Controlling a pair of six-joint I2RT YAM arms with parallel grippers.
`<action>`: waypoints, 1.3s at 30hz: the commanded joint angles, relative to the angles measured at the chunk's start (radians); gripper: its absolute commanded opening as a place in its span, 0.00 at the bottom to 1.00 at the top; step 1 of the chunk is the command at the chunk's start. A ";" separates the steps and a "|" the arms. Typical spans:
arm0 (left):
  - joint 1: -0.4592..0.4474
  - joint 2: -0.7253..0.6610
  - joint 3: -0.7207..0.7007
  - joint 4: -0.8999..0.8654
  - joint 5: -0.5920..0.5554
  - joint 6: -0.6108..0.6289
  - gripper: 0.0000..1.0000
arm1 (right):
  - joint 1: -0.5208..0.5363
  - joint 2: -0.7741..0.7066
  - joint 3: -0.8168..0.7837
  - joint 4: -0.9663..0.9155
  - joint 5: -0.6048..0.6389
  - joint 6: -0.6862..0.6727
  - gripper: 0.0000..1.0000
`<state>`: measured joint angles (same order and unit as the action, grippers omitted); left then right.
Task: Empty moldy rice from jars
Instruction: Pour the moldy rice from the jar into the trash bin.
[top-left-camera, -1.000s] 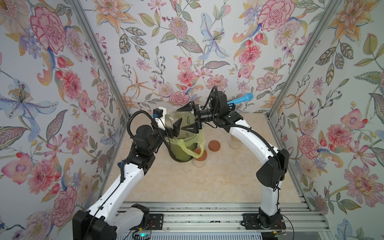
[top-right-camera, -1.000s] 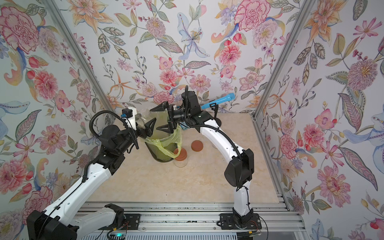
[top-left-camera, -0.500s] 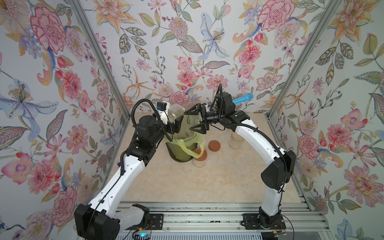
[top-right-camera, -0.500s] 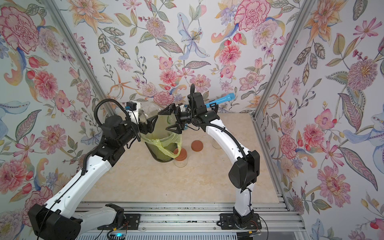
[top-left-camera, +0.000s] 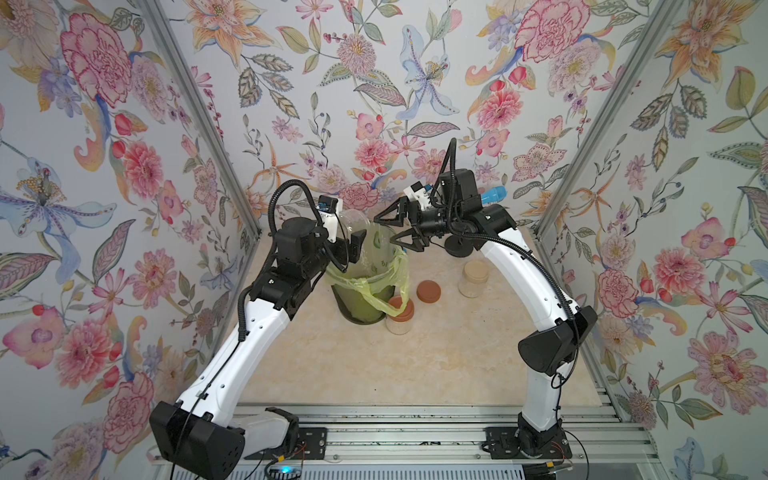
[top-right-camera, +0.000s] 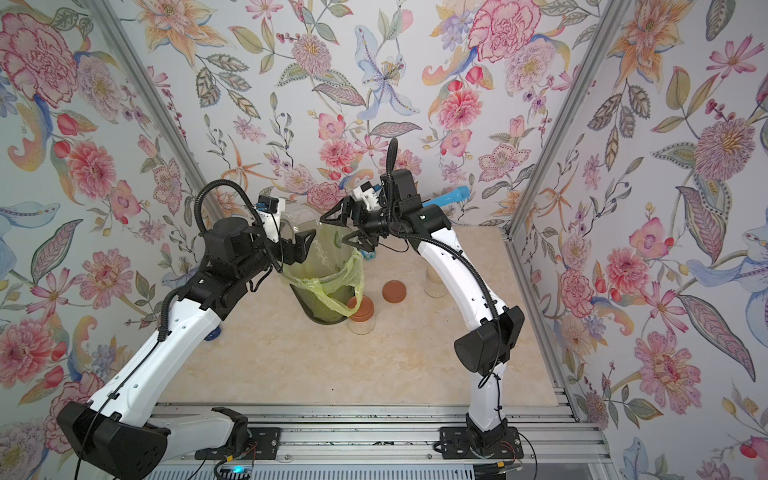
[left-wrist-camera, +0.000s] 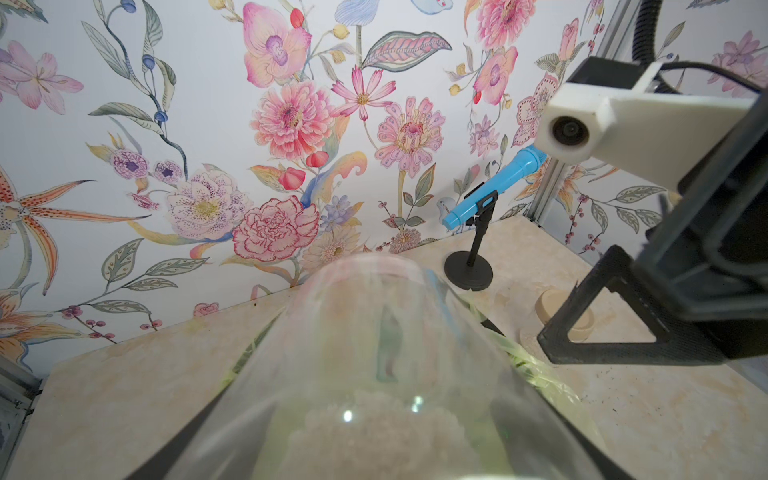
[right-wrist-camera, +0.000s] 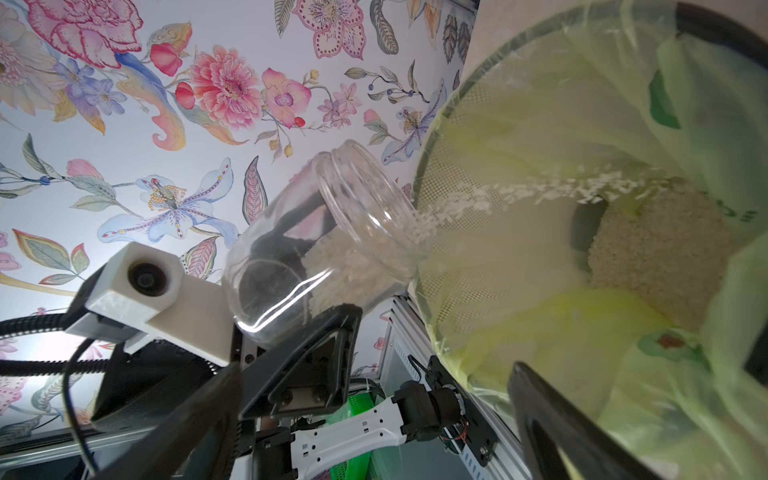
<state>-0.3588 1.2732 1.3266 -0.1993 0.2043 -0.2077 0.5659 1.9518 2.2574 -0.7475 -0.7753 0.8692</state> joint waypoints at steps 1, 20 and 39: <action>0.006 0.017 0.091 -0.032 -0.012 0.011 0.00 | -0.002 0.020 0.041 -0.102 0.059 -0.137 1.00; 0.007 0.194 0.481 -0.510 -0.019 -0.037 0.00 | 0.026 -0.044 0.050 -0.234 0.249 -0.417 1.00; 0.007 0.507 0.996 -1.062 -0.047 -0.103 0.00 | 0.137 -0.091 0.015 -0.267 0.458 -0.576 1.00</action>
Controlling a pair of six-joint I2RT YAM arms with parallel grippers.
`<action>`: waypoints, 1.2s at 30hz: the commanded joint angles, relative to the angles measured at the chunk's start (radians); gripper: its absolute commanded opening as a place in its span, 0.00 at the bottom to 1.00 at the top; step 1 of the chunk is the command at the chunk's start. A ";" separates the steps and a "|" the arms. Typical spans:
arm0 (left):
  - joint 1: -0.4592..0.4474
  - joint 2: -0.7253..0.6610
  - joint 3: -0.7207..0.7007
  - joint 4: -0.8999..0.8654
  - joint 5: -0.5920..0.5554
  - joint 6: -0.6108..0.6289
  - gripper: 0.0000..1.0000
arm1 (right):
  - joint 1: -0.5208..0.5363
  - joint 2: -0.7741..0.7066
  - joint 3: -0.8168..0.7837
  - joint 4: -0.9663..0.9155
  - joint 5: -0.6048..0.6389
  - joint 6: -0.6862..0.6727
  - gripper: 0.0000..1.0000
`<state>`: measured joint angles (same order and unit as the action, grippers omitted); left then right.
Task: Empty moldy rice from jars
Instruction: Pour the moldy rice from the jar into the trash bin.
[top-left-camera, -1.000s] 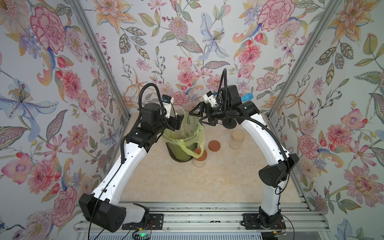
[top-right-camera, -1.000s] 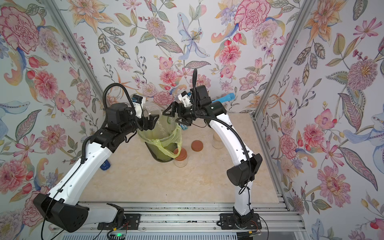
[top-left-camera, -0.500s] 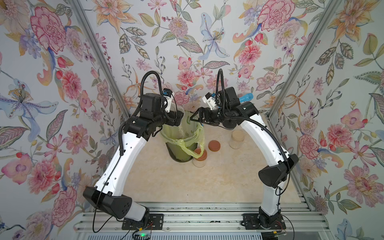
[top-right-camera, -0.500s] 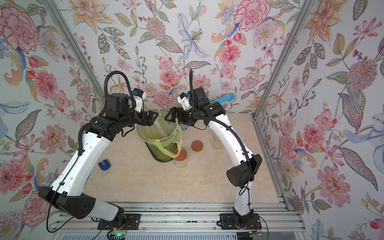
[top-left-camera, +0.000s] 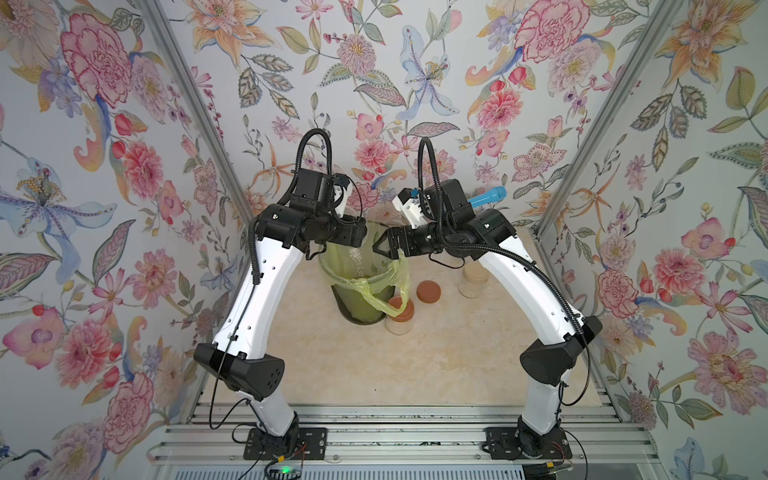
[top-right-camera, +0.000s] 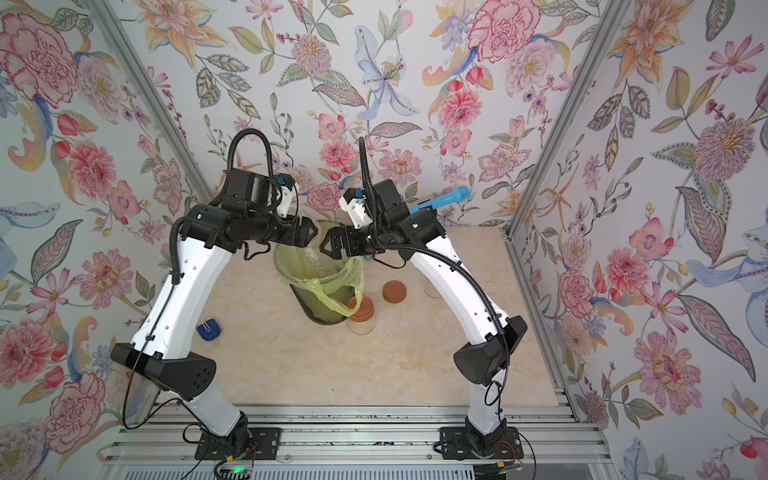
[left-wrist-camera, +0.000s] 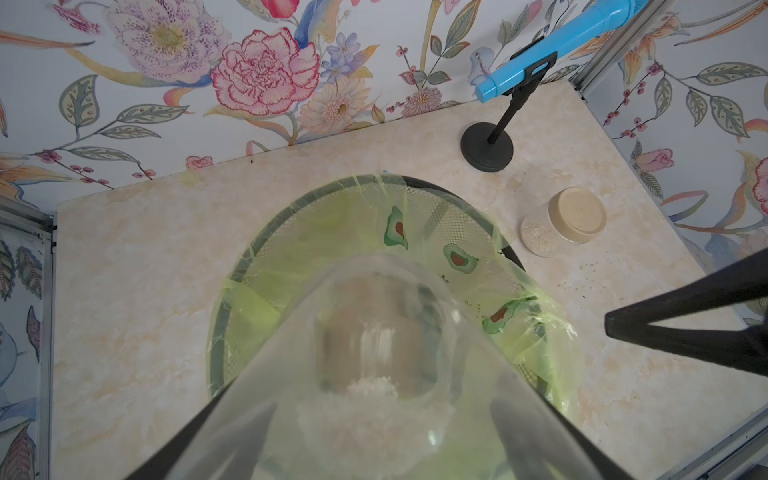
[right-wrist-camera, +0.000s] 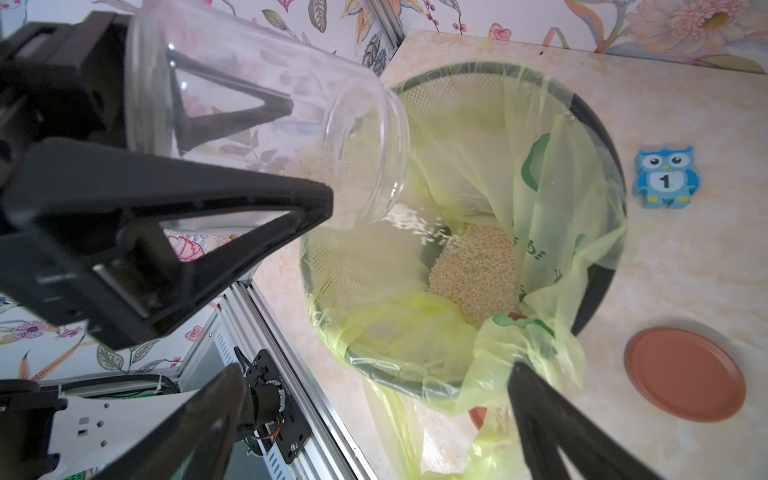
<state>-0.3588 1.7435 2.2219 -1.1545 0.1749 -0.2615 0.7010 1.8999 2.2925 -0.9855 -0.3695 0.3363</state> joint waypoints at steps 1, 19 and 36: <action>0.007 0.061 0.130 -0.136 -0.017 -0.063 0.00 | 0.004 -0.041 -0.022 -0.030 0.059 -0.046 1.00; 0.006 0.163 0.117 -0.198 0.073 -0.272 0.00 | 0.005 -0.078 -0.102 -0.026 0.120 -0.082 1.00; 0.101 0.100 0.118 0.016 0.470 -0.395 0.00 | -0.093 -0.211 -0.297 0.085 0.061 -0.006 1.00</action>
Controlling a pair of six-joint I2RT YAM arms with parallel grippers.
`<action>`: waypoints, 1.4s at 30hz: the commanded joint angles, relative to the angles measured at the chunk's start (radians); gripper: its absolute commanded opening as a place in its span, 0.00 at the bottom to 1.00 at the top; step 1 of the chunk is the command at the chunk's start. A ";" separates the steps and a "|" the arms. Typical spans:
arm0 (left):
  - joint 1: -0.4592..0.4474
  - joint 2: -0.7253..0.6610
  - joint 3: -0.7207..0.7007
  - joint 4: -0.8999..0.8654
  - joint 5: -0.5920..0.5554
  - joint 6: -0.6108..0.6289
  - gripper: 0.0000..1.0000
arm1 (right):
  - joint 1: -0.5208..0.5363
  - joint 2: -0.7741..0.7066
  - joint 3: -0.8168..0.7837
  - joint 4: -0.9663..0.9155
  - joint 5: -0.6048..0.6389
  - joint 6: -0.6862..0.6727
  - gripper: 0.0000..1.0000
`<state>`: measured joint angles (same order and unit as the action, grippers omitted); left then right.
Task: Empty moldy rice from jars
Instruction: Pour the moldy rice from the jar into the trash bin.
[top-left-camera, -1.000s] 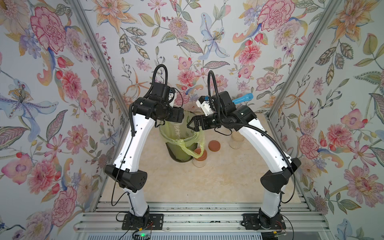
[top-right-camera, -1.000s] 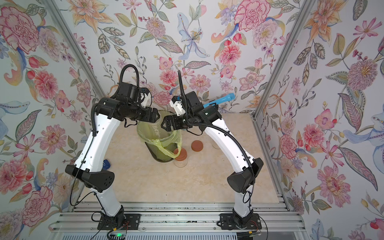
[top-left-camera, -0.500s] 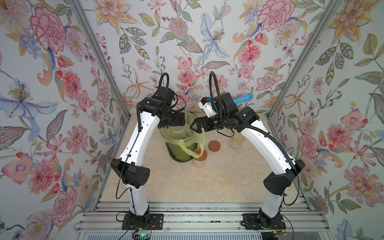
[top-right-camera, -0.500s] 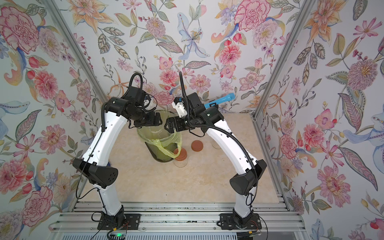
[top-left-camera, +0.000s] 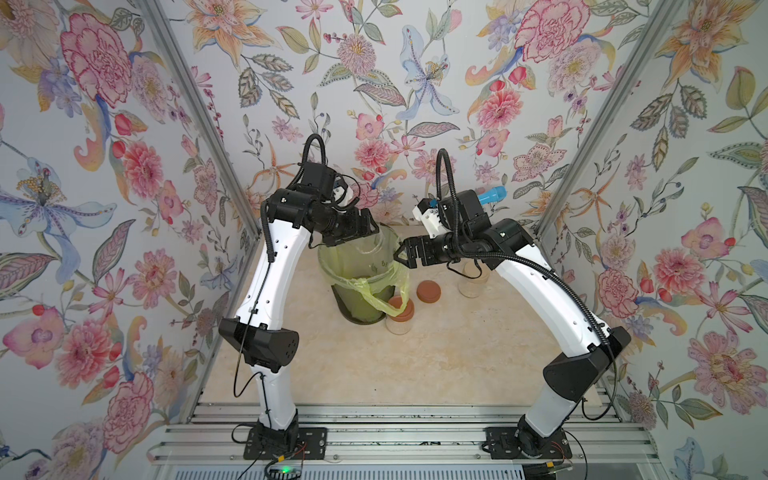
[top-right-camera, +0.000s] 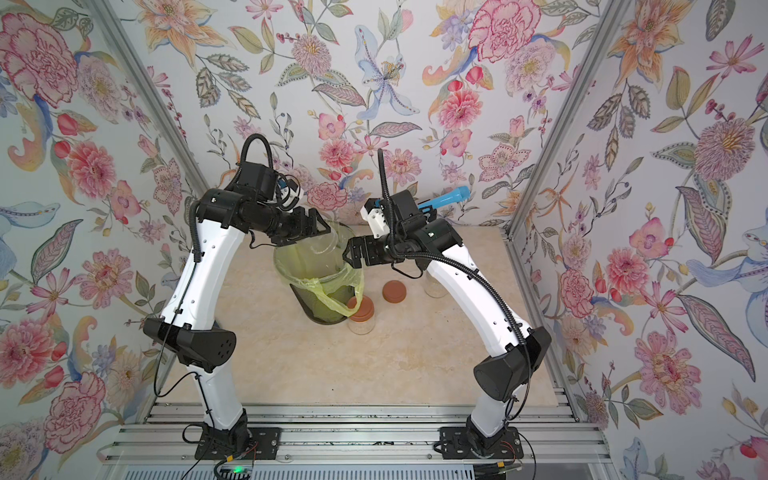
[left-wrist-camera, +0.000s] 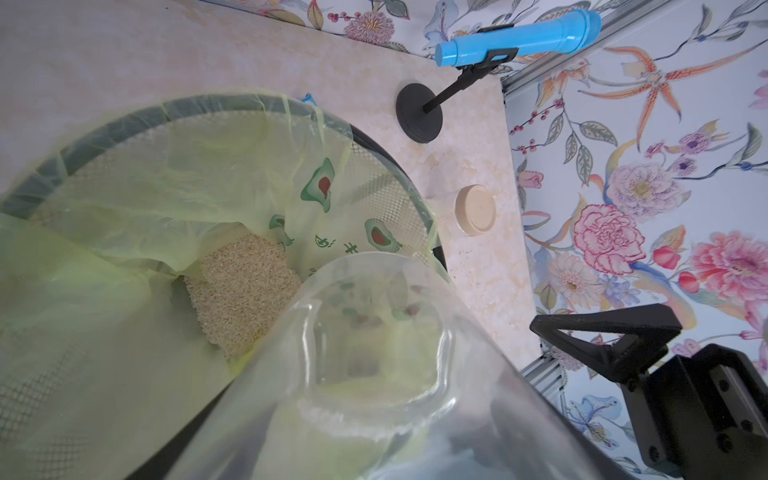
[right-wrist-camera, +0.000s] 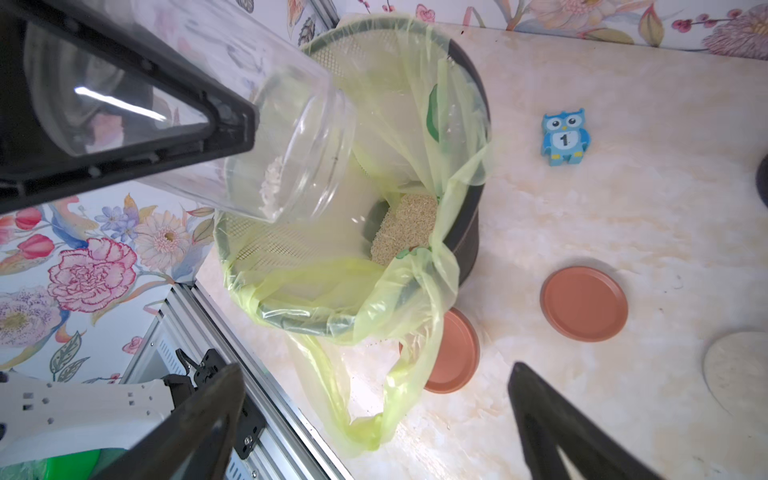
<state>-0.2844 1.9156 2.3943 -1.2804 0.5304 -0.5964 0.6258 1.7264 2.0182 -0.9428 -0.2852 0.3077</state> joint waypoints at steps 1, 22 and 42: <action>0.034 -0.089 -0.092 0.180 0.135 -0.076 0.00 | -0.021 -0.040 -0.028 0.044 -0.026 0.025 1.00; 0.122 -0.138 -0.160 0.011 0.127 0.055 0.00 | -0.015 -0.019 -0.019 0.059 -0.058 0.047 1.00; -0.138 -0.031 -0.285 -0.075 -0.487 0.113 0.00 | -0.024 -0.050 -0.111 0.059 -0.065 0.053 1.00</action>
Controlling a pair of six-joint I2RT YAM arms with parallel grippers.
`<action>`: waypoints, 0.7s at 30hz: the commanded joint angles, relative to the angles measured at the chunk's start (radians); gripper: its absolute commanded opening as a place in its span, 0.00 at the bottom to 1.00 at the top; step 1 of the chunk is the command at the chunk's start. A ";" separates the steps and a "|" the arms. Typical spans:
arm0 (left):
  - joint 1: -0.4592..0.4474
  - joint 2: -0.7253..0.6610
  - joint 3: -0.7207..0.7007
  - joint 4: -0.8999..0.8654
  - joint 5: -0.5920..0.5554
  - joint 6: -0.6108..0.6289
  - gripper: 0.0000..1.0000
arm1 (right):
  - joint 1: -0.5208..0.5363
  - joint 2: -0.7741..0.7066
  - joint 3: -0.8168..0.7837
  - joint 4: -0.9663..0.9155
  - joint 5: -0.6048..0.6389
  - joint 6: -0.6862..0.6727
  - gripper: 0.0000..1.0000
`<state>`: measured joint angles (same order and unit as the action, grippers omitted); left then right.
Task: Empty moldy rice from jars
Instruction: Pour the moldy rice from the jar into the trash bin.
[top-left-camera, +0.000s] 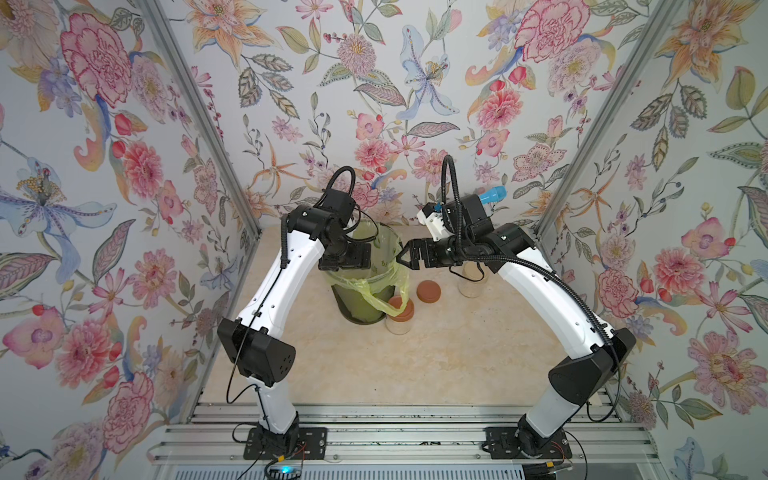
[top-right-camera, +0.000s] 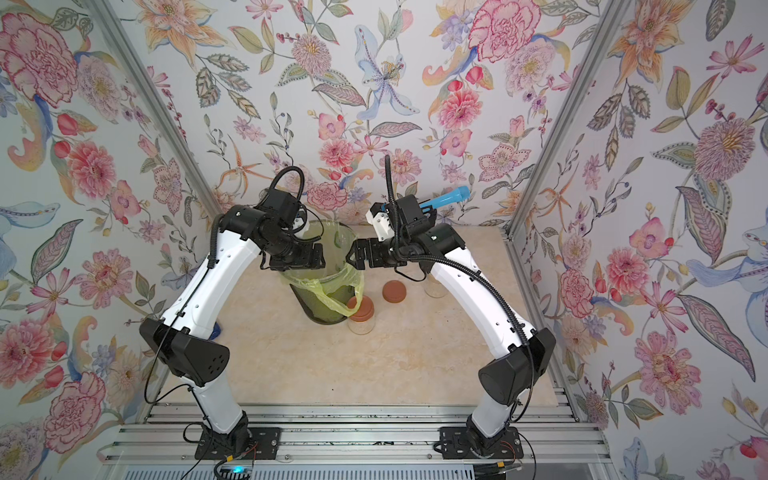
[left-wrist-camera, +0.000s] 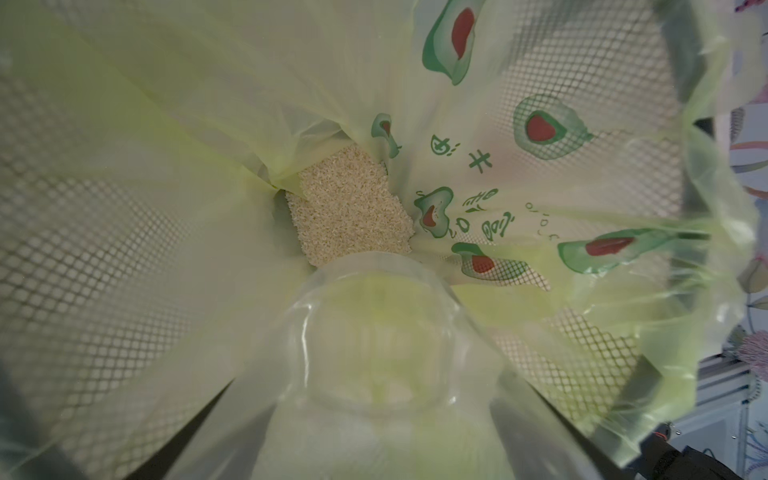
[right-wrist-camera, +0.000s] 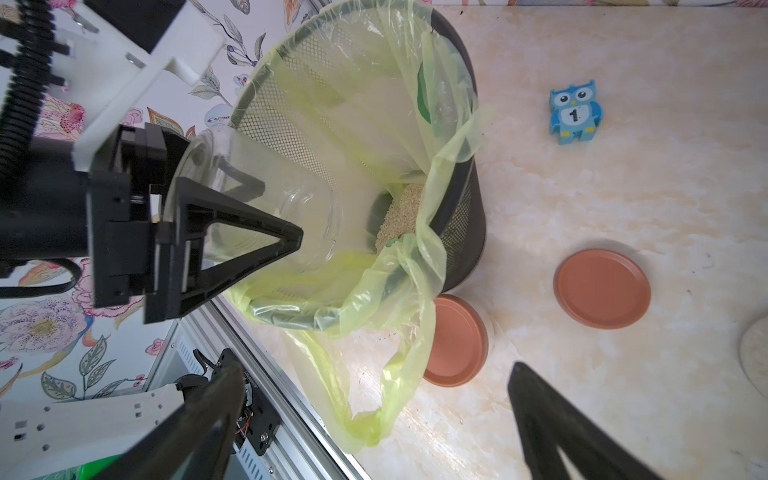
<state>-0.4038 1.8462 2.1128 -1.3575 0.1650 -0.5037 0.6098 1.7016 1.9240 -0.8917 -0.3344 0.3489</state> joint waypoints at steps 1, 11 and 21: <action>-0.027 0.054 -0.016 0.003 -0.130 0.014 0.00 | -0.010 -0.028 -0.024 0.008 -0.017 0.013 1.00; -0.041 0.119 0.190 0.004 -0.270 0.022 0.00 | -0.044 -0.049 -0.059 0.010 -0.025 0.010 1.00; -0.031 0.065 0.309 0.004 -0.094 0.023 0.00 | -0.053 -0.049 -0.079 0.018 -0.033 0.016 1.00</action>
<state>-0.4393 1.9594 2.4256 -1.3468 0.0147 -0.4854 0.5602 1.6863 1.8618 -0.8909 -0.3531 0.3557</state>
